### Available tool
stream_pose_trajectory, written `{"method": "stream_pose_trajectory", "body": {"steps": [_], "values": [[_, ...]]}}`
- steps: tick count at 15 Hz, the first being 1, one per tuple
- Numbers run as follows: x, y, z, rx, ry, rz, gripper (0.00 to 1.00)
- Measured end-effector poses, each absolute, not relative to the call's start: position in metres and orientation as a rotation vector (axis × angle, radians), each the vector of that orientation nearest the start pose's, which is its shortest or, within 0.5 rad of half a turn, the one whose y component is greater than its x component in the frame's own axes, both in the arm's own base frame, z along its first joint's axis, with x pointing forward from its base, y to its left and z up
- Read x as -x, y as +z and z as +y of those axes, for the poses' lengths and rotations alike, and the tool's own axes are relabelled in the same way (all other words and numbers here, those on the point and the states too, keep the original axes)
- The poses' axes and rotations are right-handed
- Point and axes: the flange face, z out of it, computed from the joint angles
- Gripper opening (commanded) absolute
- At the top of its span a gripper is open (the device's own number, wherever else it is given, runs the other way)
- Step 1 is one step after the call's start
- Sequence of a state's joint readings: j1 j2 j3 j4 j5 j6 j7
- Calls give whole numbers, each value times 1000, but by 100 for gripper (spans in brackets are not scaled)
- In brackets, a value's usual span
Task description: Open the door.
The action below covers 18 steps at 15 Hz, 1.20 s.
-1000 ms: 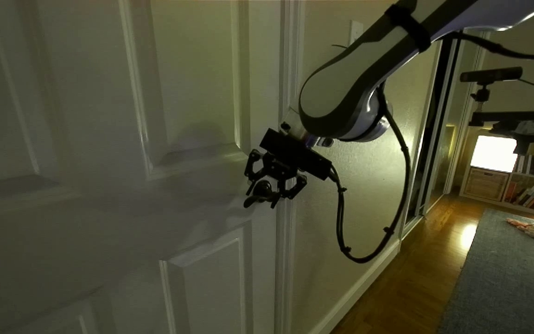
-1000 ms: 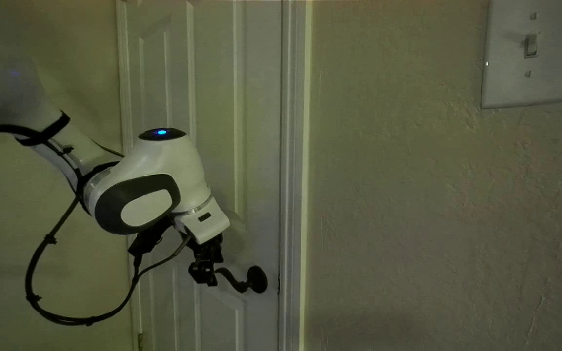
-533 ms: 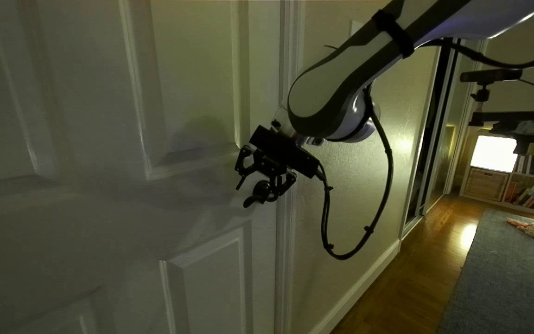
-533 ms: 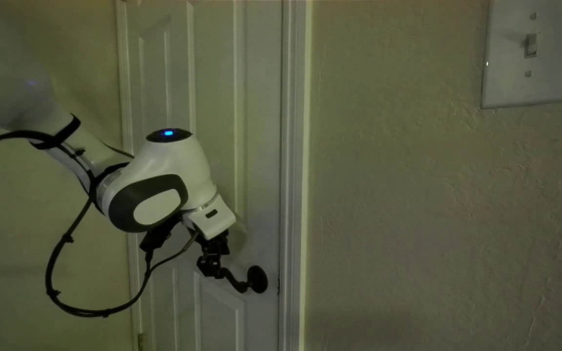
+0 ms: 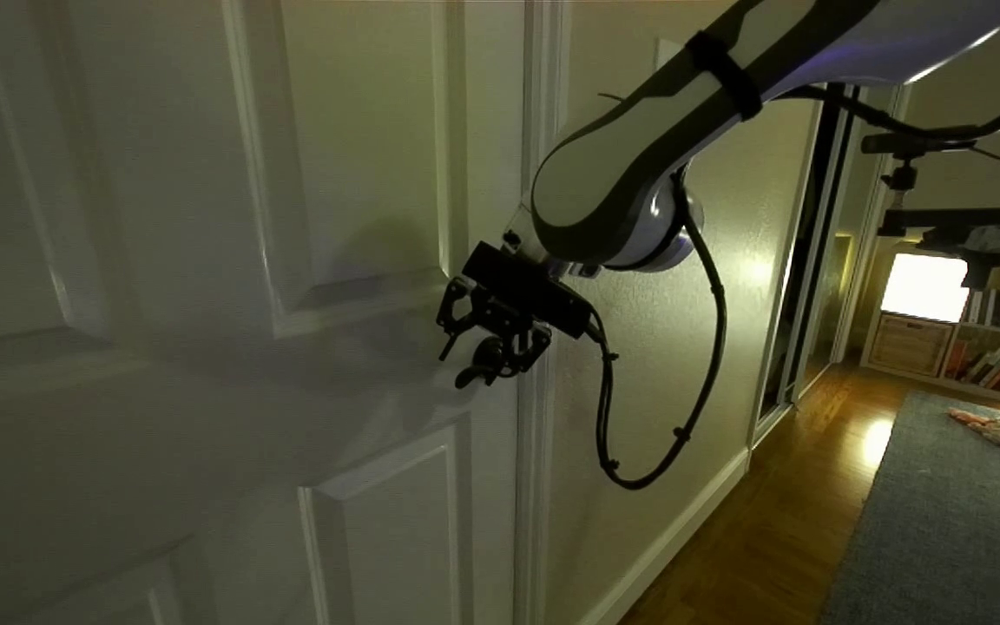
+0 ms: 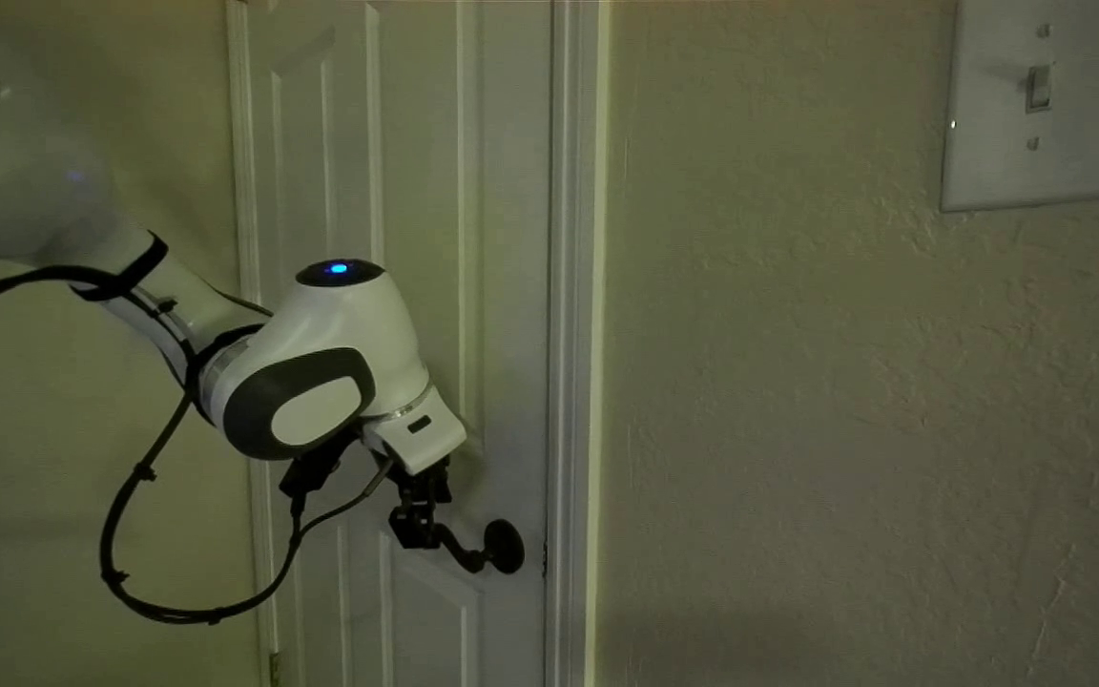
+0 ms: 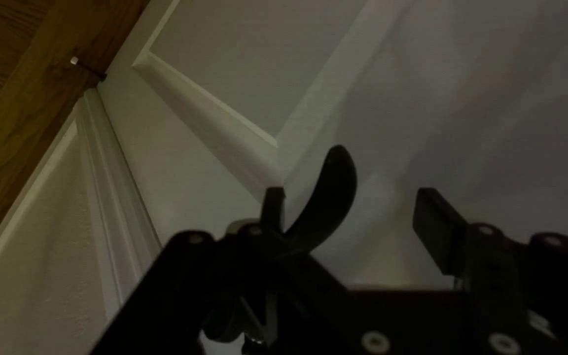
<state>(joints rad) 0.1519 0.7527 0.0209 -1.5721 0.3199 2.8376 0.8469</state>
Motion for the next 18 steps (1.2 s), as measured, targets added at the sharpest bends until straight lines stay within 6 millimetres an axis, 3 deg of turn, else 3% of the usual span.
{"method": "stream_pose_trajectory", "body": {"steps": [4,13,18], "values": [[-730,246,104,2406,-455,1262,13],[-729,242,104,2397,-439,1285,16],[-737,207,104,2421,-415,1288,16]]}}
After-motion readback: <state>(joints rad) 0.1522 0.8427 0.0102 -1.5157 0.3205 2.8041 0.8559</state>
